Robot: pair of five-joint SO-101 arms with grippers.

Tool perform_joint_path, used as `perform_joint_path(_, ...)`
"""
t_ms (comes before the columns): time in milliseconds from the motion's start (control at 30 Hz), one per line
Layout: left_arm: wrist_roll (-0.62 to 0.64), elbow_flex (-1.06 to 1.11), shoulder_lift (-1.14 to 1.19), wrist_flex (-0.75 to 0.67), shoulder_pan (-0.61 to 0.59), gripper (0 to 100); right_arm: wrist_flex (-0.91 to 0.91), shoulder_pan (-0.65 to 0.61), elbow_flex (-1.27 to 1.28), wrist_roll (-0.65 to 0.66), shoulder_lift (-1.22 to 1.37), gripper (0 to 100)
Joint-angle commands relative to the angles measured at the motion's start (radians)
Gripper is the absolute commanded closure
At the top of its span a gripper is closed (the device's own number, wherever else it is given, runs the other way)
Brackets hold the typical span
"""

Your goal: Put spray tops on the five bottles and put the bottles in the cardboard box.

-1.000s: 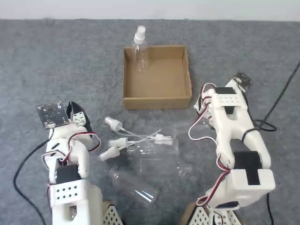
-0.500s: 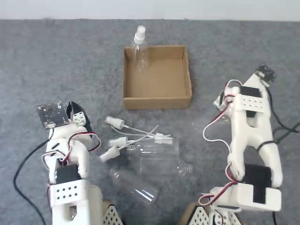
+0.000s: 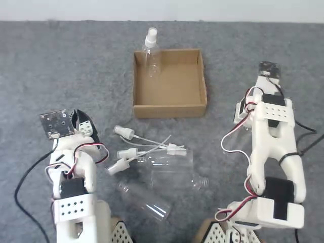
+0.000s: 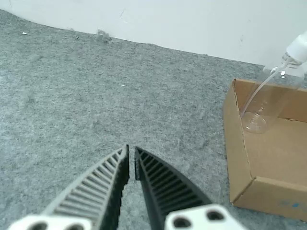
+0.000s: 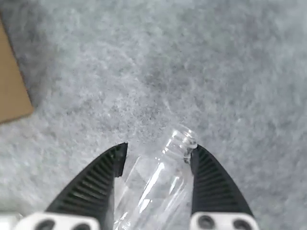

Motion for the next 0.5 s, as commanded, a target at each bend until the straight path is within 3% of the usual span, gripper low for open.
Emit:
perform_joint_path(0, -0.011, -0.012, -0.021, -0.034, -0.005, 98, 0.001, -0.038, -0.061, 0.170, -0.065, 91.3)
perform_joint_path(200, -0.011, -0.012, -0.021, -0.034, -0.005, 98, 0.002, -0.107, -0.057, 0.368, -0.065, 90.9)
perform_joint_path(467, -0.012, -0.012, -0.021, -0.034, -0.005, 98, 0.007, -0.143, -0.046, 0.482, -0.062, 90.6)
